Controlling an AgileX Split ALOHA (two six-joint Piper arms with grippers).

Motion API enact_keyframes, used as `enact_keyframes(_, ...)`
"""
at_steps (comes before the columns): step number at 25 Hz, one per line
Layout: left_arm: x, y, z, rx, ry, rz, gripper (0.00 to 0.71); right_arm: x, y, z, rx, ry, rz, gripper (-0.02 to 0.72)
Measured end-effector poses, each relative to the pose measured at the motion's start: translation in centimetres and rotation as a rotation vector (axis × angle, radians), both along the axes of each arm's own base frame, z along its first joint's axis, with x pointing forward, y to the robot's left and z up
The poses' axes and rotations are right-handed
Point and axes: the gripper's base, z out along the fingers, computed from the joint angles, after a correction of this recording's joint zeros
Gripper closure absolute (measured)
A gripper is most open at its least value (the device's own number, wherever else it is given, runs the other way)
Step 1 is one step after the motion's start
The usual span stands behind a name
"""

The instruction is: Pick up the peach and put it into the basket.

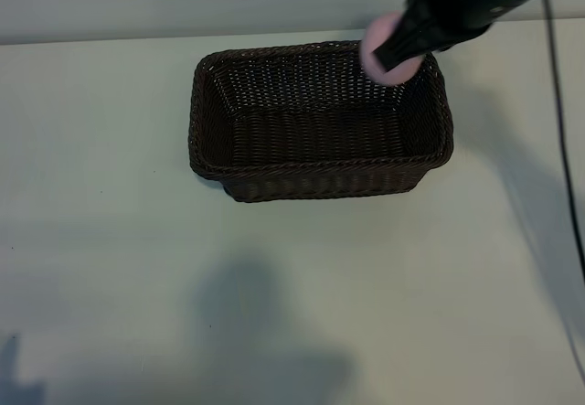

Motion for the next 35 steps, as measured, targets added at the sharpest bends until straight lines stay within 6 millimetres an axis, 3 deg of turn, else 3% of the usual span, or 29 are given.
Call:
enact_keyframes(4, 0.0, 0.0, 0.0, -0.002, 0.0, -0.002, 0.116, 1.4, 1.7, -2.5, -0.016, 0.047, 0.027, 0.663)
enact_keyframes(13, 0.0, 0.0, 0.0, -0.002, 0.0, -0.002, 0.116, 4.1, 2.9, -8.3, -0.028, 0.119, 0.018, 0.663)
enact_keyframes(18, 0.0, 0.0, 0.0, -0.003, 0.0, -0.001, 0.116, 4.6, 3.3, -10.8, -0.028, 0.177, 0.021, 0.663)
enact_keyframes(22, 0.0, 0.0, 0.0, -0.003, 0.0, -0.001, 0.116, 4.7, 3.4, -11.6, -0.03, 0.193, 0.03, 0.635)
enact_keyframes(26, 0.0, 0.0, 0.0, -0.003, 0.0, -0.001, 0.116, 4.9, 3.5, -11.2, -0.019, 0.184, 0.029, 0.466)
enact_keyframes(29, 0.0, 0.0, 0.0, -0.003, 0.0, -0.001, 0.116, 4.9, 3.5, -11.1, -0.015, 0.179, 0.028, 0.239)
enact_keyframes(32, 0.0, 0.0, 0.0, -0.004, 0.0, -0.002, 0.116, 4.7, 3.5, -10.5, -0.01, 0.168, 0.028, 0.06)
enact_keyframes(35, 0.0, -0.1, 0.0, -0.012, 0.001, -0.007, 0.116, 4.6, 3.5, -9.3, 0.006, 0.149, 0.02, -0.001)
